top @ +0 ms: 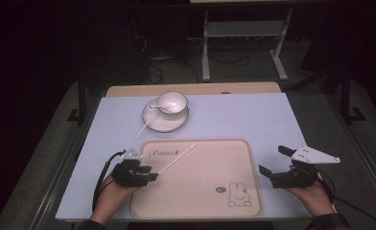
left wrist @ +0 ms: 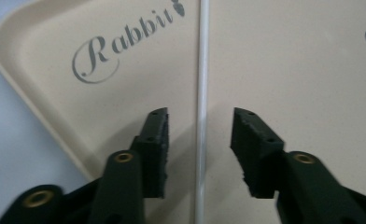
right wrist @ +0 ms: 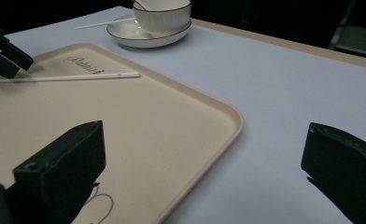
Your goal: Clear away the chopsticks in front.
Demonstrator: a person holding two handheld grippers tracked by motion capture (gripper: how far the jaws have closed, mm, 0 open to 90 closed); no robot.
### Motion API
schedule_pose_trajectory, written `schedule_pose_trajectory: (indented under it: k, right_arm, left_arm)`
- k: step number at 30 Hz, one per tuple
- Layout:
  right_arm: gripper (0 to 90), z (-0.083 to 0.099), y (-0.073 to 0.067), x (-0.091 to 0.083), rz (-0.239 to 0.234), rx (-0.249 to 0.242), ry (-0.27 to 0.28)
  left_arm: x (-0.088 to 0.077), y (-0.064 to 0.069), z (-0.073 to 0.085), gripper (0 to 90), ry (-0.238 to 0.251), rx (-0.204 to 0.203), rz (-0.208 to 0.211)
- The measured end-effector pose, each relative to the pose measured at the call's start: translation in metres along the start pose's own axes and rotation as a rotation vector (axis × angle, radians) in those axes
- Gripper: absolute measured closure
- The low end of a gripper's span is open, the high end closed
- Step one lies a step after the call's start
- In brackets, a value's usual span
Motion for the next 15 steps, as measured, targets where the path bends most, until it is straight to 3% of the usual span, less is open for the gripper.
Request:
schedule_pose_trajectory:
  k: [4,7,15]
  right_arm:
    - [0.0,0.000,0.000,0.000,0.000,0.001,-0.001]
    - [0.0,0.000,0.000,0.000,0.000,0.001,-0.002]
    - [0.0,0.000,0.001,-0.001,0.003,0.002,0.000]
  left_arm:
    - [-0.004,-0.006,-0.010,27.8,0.027,-0.005,-0.004]
    - [-0.005,-0.009,-0.016,16.6,0.028,-0.002,-0.009]
    - [-0.008,-0.023,-0.043,14.9,0.078,0.005,-0.029]
Point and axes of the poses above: each handheld gripper's, and its own axes: x roughly forward along the jaws, z roughly out of its underside, y roughly to its right, the point moved 1 cm from there along x, roughly forward along the jaws, and after that the axes turned 8 degrees about -x, right-handed, at the moved point
